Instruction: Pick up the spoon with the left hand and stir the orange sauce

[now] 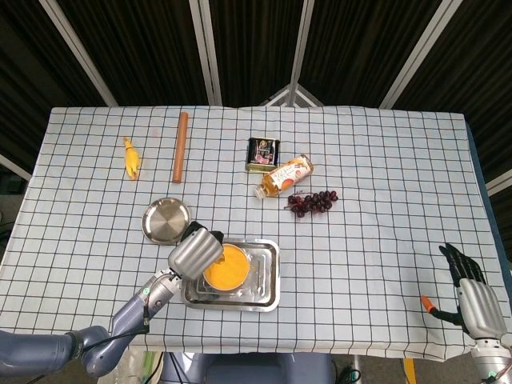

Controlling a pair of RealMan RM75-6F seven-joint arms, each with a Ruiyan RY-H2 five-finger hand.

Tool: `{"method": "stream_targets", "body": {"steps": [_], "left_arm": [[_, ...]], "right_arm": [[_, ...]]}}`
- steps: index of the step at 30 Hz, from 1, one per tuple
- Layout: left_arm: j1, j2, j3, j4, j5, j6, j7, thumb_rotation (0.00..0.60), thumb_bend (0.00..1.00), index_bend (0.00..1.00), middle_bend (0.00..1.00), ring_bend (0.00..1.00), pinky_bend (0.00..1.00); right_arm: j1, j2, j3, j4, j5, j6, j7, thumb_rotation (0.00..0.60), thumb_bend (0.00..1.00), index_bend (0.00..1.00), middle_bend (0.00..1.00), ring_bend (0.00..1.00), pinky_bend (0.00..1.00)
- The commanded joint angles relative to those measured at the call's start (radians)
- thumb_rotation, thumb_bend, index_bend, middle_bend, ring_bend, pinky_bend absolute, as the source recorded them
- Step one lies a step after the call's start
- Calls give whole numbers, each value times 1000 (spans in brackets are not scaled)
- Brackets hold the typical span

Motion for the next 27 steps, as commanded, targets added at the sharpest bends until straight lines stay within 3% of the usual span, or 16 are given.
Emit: {"method": "stream_targets", "body": {"steps": [1, 9, 20, 27], "left_arm": [[6, 10, -4, -14, 18, 17, -44, 600, 756, 816, 989, 980, 974], [-25, 44, -2, -9, 71, -12, -10, 600, 756, 816, 989, 980, 974], [-48, 30, 17, 21, 80, -70, 23, 600, 756, 816, 989, 980, 974], [-27, -14, 23, 28, 62, -53, -10, 600, 756, 817, 990, 980, 974]], "right_arm": [[0, 0, 0, 0, -1, 0, 0, 600, 317, 0, 0, 0, 0], [-1, -1, -1, -1, -3, 2, -5, 600, 317, 0, 0, 0, 0], [0, 1, 1, 1, -1, 1, 3, 600, 317, 0, 0, 0, 0], [-1, 1, 0, 0, -3, 3, 1, 600, 317, 0, 0, 0, 0]]}}
